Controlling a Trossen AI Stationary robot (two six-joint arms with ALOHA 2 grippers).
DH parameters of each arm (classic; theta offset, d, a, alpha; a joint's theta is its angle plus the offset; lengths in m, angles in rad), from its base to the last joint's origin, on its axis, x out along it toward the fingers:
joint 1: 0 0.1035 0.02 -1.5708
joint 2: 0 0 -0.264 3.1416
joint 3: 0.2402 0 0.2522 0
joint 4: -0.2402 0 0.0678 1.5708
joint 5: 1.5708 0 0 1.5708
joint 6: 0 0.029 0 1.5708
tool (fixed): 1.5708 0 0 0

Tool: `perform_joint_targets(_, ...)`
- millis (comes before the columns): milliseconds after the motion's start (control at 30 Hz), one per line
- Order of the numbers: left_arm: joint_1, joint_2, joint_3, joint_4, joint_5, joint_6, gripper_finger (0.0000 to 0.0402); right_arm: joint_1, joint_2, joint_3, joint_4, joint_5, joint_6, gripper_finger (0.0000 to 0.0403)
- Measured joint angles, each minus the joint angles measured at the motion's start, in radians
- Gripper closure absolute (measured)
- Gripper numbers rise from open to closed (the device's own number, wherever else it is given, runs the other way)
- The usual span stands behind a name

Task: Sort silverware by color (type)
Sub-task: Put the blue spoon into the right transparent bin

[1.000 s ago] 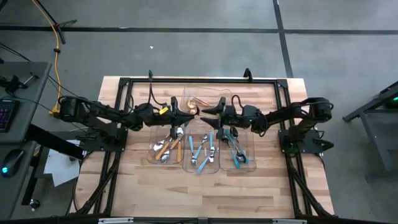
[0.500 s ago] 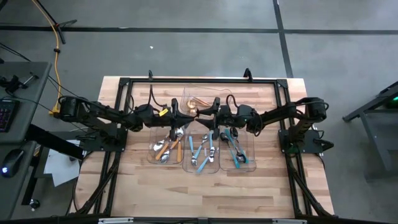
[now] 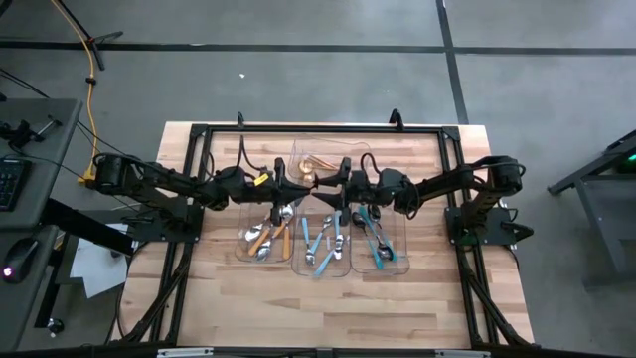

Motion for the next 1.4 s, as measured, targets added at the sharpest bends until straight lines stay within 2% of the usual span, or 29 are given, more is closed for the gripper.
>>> perform_joint_targets(167,0.0,0.0,0.0,0.0,0.0,-0.015,0.0401,0.0,0.0,0.0,0.0,0.04,0.022,0.0253)
perform_joint_targets(333,0.0,0.0,0.0,0.0,-0.005,-0.015,0.0401,0.0,0.0,0.0,0.0,-0.031,-0.006,0.0253)
perform_joint_targets(567,-0.003,0.003,0.005,-0.003,-0.009,-0.02,0.0401,-0.001,0.0,0.0,0.0,0.01,0.009,0.0253)
perform_joint_targets(833,-0.024,0.086,0.053,-0.014,-0.031,0.004,0.0401,0.0,0.003,0.029,-0.069,-0.004,0.017,0.0253)
perform_joint_targets(1400,-0.015,0.068,0.053,-0.011,-0.038,0.005,0.0401,0.0,0.003,0.031,-0.05,-0.004,0.009,0.0261)
